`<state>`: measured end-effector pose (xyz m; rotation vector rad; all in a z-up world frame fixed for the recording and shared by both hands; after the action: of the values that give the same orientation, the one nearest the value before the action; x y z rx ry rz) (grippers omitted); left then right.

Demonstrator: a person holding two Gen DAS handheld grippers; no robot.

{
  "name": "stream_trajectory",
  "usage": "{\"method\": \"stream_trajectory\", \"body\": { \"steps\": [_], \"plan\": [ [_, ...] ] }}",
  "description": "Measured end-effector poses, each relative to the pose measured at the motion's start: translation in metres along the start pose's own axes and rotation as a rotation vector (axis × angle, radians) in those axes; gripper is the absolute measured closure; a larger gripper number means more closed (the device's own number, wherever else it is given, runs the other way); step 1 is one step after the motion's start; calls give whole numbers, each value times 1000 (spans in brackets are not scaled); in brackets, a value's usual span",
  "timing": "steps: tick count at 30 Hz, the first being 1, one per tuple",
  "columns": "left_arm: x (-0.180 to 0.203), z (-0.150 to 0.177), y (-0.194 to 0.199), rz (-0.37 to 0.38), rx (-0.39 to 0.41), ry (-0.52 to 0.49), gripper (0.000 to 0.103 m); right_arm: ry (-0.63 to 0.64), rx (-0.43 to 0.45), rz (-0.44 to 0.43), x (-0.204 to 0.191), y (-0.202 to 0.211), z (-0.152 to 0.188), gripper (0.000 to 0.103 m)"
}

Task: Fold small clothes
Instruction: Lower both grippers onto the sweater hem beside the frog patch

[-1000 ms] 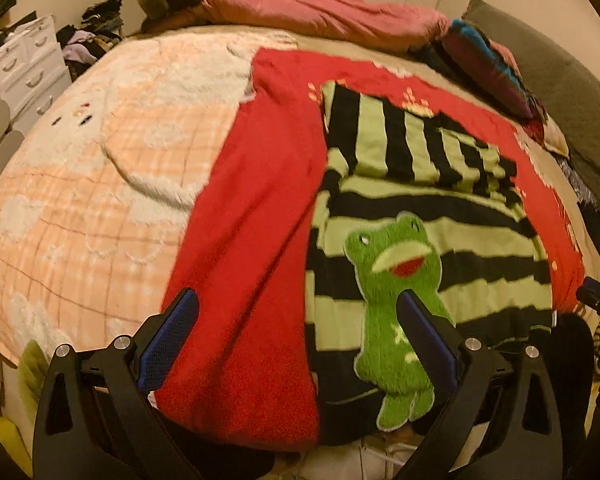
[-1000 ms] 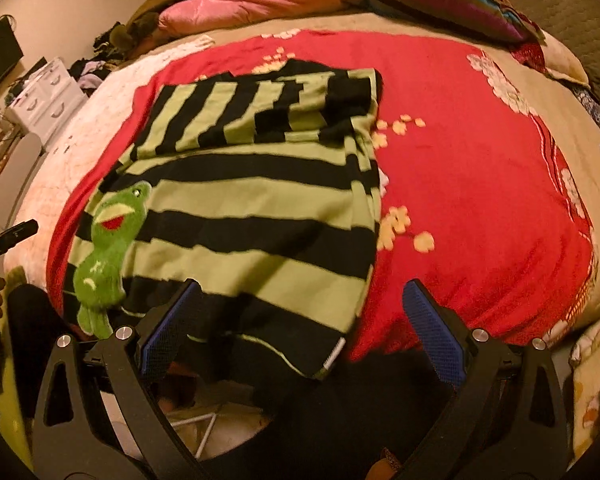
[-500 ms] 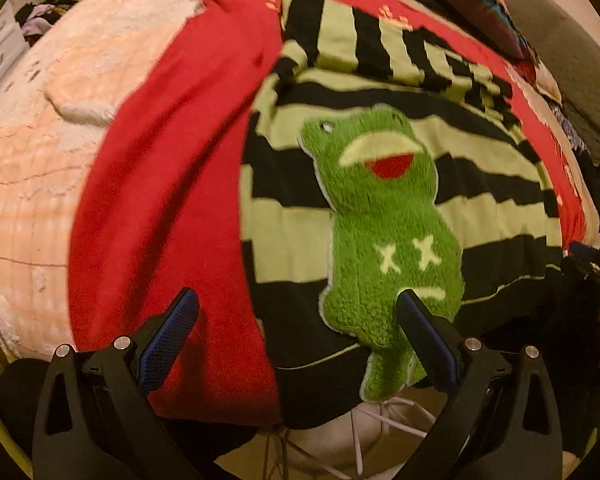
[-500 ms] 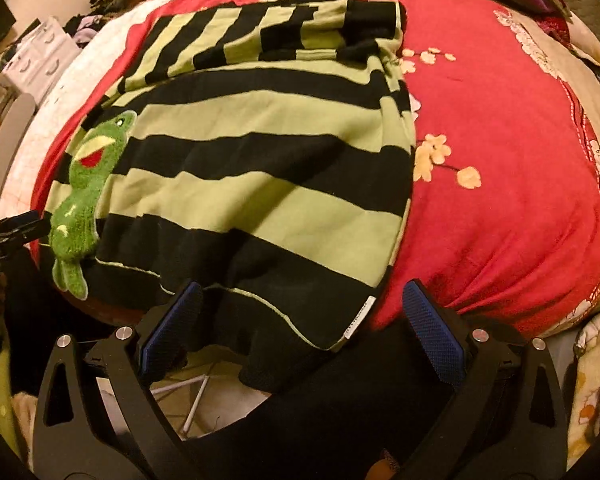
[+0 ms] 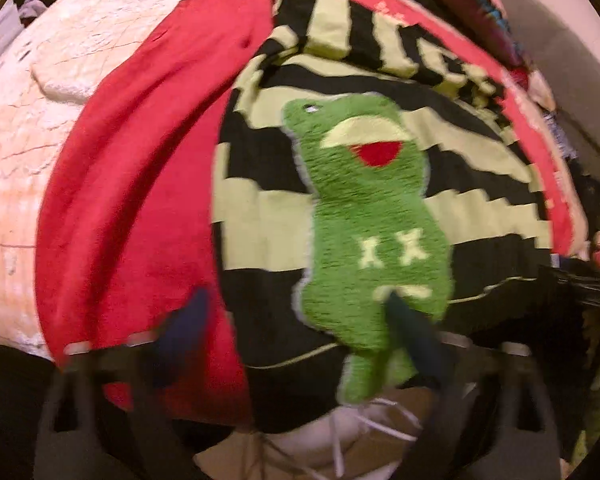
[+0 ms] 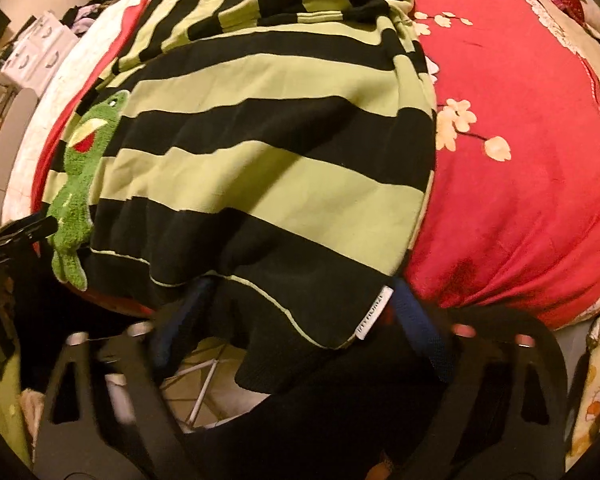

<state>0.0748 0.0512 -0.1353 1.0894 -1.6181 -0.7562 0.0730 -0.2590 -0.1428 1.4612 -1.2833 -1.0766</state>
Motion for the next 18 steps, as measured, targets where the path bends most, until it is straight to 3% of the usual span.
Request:
{"method": "stream_trajectory", "body": {
  "steps": [1,4,6,8,11,13,18],
  "plan": [
    [3,0,1,2,4,-6,45,1,2,-9,-1,0,0,60],
    [9,-1,4,13,8,-18,54,-2,37,-34,-2,8,-1,75],
    [7,-1,4,18,7,-5,54,-4,60,-49,0,13,-2,77],
    [4,-1,2,19,2,11,44,-9,55,-50,1,12,-3,77],
    [-2,5,-5,18,-28,32,30,-26,16,-20,4,4,-2,61],
    [-3,6,-8,21,-36,33,27,-32,-13,-10,6,-2,-1,50],
    [-1,6,-10,31,-37,30,30,13,-64,24,1,-14,0,47]
  ]
}}
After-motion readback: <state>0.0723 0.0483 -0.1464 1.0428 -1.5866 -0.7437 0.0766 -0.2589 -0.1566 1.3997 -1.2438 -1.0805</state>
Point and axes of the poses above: each gripper's, at about its wrist camera, not at the fingertips, and y roughly against the way its jaws point, x to its right, z to its underside, the point moved 7 cm from there along -y, roughly the way its jaws point, and after that the axes turned 9 degrees about z, right-handed, at the moved point
